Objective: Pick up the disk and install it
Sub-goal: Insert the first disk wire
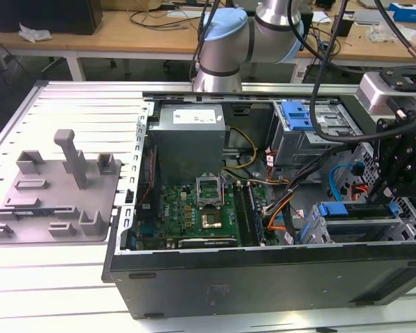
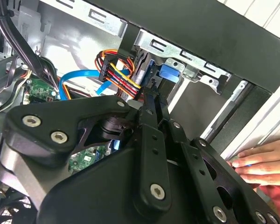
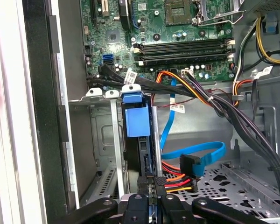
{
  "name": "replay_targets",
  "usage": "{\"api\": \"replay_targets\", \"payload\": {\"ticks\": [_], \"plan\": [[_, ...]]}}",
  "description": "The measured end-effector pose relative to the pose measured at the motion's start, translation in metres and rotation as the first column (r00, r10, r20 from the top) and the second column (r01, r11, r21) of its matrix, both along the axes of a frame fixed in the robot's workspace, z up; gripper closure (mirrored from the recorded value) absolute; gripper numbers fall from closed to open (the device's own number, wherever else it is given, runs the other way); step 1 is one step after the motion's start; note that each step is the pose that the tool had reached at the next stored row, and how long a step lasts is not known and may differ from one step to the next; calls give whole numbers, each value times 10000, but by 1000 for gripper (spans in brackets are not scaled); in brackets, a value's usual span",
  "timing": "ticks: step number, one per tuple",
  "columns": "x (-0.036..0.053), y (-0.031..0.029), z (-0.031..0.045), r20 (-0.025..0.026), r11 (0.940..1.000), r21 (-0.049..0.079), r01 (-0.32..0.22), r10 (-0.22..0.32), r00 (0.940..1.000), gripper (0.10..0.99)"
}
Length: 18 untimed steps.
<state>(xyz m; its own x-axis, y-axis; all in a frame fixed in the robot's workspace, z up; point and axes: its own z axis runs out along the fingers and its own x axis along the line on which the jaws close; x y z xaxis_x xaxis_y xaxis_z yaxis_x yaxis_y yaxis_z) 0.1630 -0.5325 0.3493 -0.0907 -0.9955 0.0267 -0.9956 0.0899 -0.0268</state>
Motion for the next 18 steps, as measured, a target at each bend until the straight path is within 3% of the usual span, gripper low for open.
{"api": "replay_targets", "payload": {"ticks": [18], "plan": [[8, 0, -36, 0, 10000, -1, 0, 0, 10000, 922]]}}
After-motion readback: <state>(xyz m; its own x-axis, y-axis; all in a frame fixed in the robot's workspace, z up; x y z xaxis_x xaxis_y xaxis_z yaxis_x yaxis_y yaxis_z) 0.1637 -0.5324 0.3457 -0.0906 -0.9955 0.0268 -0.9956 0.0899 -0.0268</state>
